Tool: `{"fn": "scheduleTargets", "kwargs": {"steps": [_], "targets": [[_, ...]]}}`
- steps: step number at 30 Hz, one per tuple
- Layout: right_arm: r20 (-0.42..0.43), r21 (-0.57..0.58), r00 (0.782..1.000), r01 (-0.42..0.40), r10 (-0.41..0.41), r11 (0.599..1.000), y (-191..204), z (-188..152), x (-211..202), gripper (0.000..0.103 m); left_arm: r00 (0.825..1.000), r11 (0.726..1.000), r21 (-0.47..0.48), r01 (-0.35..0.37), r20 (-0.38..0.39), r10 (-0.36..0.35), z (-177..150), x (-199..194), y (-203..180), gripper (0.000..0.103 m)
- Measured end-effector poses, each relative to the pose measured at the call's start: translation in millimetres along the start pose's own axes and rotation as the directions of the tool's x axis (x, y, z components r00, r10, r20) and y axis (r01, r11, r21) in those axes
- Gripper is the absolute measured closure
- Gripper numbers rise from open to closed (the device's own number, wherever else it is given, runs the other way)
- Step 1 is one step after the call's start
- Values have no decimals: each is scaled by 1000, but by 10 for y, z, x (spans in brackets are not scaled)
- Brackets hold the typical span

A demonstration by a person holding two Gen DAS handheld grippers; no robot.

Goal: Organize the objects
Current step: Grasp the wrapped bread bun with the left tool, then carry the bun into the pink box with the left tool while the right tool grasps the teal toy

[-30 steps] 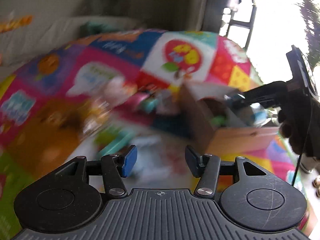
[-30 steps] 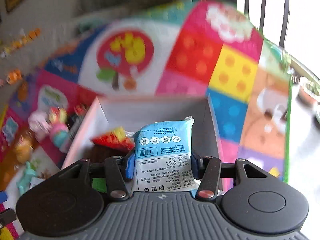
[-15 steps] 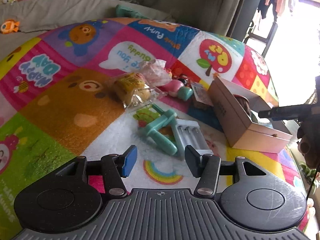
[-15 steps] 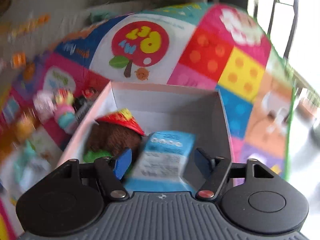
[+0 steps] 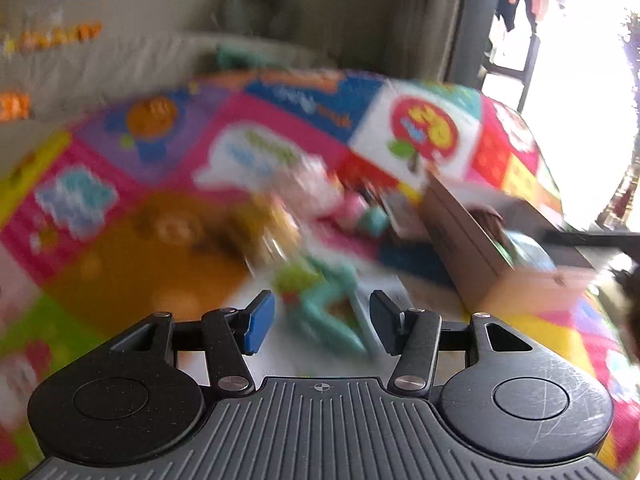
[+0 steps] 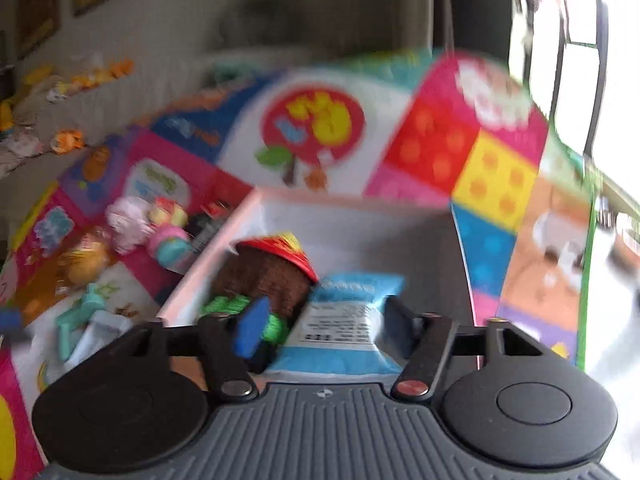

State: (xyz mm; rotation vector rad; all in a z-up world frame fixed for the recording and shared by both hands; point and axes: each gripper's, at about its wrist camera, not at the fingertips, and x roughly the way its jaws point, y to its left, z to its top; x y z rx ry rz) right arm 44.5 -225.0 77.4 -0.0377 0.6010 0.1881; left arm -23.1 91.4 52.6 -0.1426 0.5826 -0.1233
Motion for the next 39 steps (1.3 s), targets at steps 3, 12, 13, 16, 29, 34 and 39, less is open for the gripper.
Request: {"fn": "scheduleTargets", "kwargs": {"steps": [3,12,13,16,29,34,39], "targets": [[81,-29,996,-23,26,999,128,-177,-298,18,997,990,-119,-80,-28,77,316,274,170,45],[13,-14,987,-162,162,987,502,-798,-476,14,949,953,-163,-254,-232,213,788,1376,206,34],[3,-27,987,-162,162,987,539,-845,-467,14,947,953,-147,-264,-229,226,777,1408,175,33],[-24,-60,988,-154,153,986,597,-961,-417,13,945,954,-113,-276,-216,248,723,1363,101,37],[-57,-110,977,-211,206,971,889,-904,-384,10,982,988,-142,68,-164,-91,-125,90,178,47],[-53,-190,960,-280,275,941,1251,-793,-448,10,990,997,-73,-3,-141,-7,-252,-168,262,47],[-74,-330,932,-360,356,873,1773,-788,-377,10,989,998,-58,-7,-147,-1,-261,-232,363,47]]}}
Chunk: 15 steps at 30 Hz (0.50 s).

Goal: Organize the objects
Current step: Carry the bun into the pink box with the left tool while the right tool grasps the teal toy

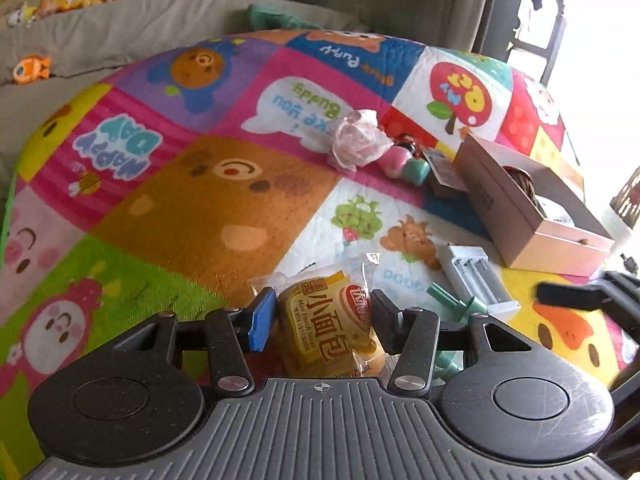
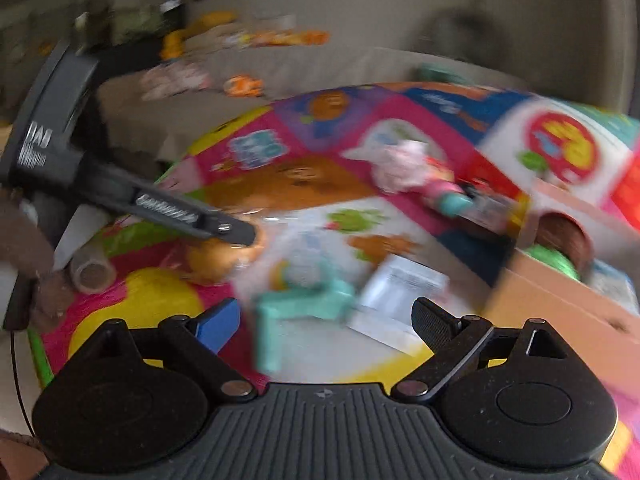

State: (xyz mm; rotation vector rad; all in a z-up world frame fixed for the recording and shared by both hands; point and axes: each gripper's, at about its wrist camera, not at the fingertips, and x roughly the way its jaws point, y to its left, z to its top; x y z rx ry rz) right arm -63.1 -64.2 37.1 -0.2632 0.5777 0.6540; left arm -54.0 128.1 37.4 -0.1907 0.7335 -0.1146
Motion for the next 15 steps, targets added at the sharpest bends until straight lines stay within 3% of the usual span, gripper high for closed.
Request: {"fn": "scheduleTargets", "kwargs": {"steps": [4,7,8,9,15], "targets": [[-38,-61,999,1,-3,998,177,55,299,10,1000,999,-18,26,2,-26,-23,-23,78,47],[-72,-84,997,10,-16,996,182,77,456,19,1000,1000,-1,21,7,-21,-51,-38,51,47],[-72,-90,997,18,-25,996,182,83,447,30,1000,1000,10,15,8,-15,-61,-45,32,47],[-79,-99,997,18,-26,995,187,89,424,32,1000,1000,22,8,12,-9,-76,-49,10,46],[-61,-52,997,46,-49,998,36,-26,16,32,998,996,74,-50,36,47,-149,-83,-146,46]]}}
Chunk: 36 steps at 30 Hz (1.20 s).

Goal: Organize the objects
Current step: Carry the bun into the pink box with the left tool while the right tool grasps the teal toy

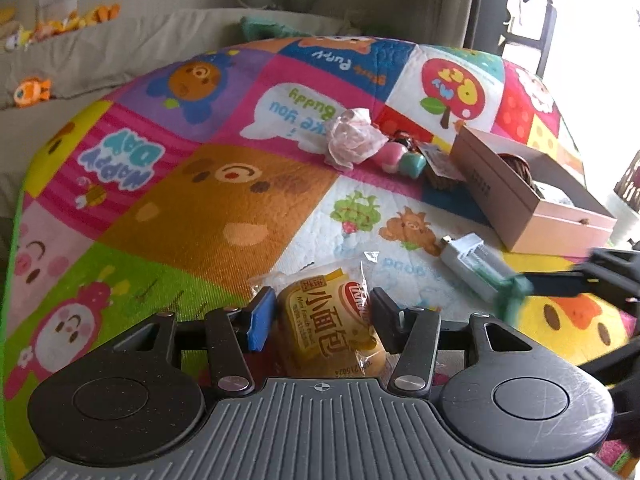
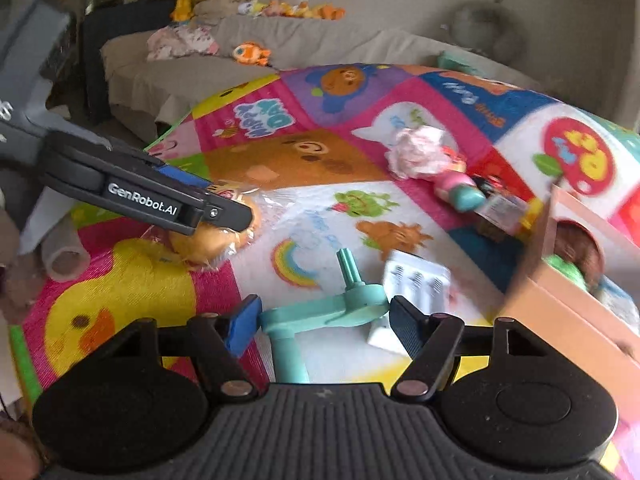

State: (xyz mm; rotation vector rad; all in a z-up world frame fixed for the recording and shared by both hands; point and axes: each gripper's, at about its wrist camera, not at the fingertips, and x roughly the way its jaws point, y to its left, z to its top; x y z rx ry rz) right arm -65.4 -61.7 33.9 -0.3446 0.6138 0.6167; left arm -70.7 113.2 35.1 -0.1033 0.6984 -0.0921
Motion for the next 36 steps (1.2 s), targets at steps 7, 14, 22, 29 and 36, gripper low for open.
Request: {"fn": "scheduleTargets", "kwargs": {"steps": [7,14,22,29,36], "targets": [[53,119,990,126,-133,985,-437,-373,-693,32,971,975,8,224,-91,-222,-45,-82,-329,49],[89,284,950,263,-298,922,-881,-779,-1201,32,918,909,129,397,-39,-395,620,-97,-1222,50],[144,401,931,255,-335,880,-1124,-1046,-1367,32,872,873,-72,483,-54,-487,1478,964,-2436,50],[154,444,922,257,-355,858,-1225,-1240,-1462,32,873,883,-224,414,-178,-454,1245,1637,-2775,27],[157,448,925,245,-346,859,-1244,-1278,-1385,32,955,959,107,264,-169,-244,1261,1337,-2890,34]]}}
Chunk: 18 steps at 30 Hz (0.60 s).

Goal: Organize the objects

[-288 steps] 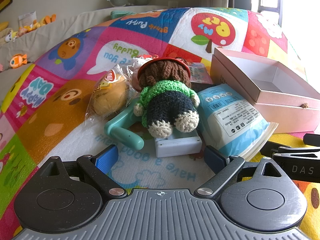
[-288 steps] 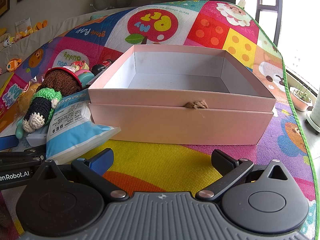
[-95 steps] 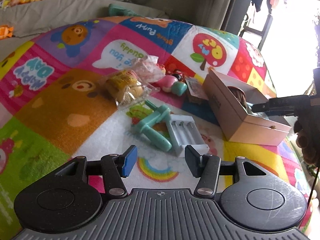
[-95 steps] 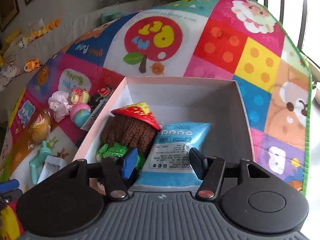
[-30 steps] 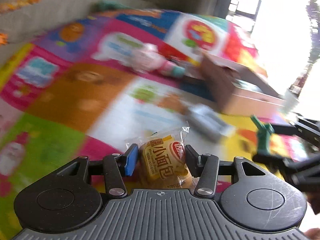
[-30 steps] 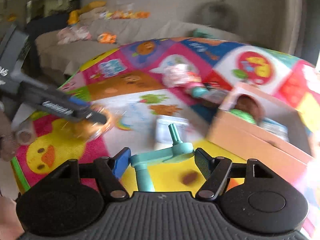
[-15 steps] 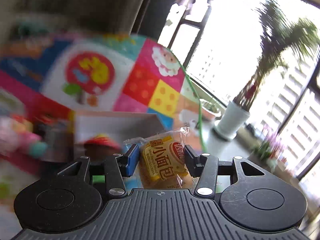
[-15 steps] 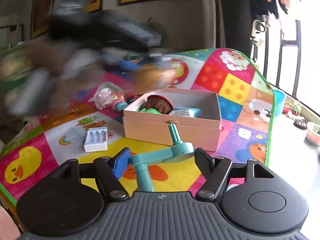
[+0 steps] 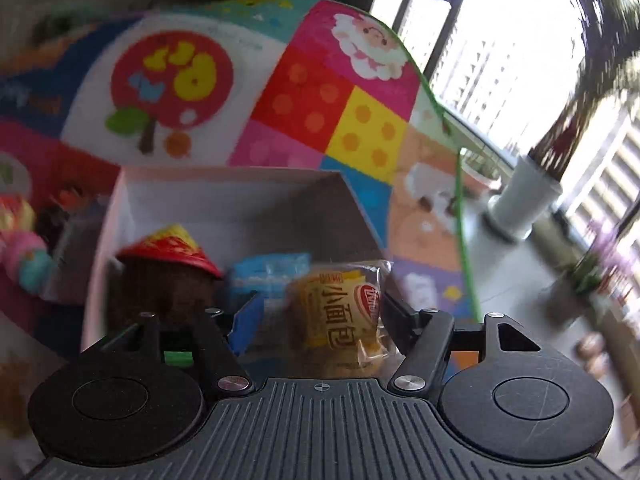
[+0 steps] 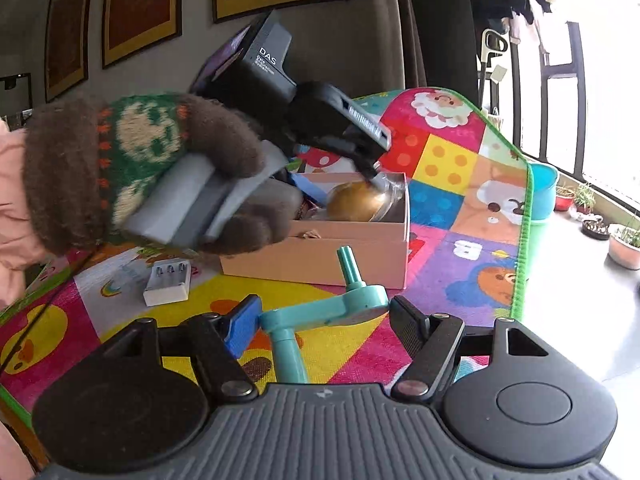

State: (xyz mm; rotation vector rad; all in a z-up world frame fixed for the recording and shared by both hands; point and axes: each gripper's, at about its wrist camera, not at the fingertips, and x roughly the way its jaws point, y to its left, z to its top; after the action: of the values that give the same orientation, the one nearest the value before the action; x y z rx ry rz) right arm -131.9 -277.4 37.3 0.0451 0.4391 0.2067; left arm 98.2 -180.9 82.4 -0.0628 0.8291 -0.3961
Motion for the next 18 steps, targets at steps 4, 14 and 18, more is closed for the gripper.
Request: {"fn": "scheduleTargets", "kwargs": {"steps": [4,14,18], "targets": [[0,1,1000,-15,15,1000,25,20,13,32,996,994,-62,90,0,-90,-63,-40,176,40],[-22,5,1000,-2,2,1000,-50,116,1,32,957,936,-212,280,143,-254,-367,-649,698,41],[1,22,999,-50,50,999,-139,485,8,32,971,985,-64,162,191,-147,-759,-1098,995,40]]}}
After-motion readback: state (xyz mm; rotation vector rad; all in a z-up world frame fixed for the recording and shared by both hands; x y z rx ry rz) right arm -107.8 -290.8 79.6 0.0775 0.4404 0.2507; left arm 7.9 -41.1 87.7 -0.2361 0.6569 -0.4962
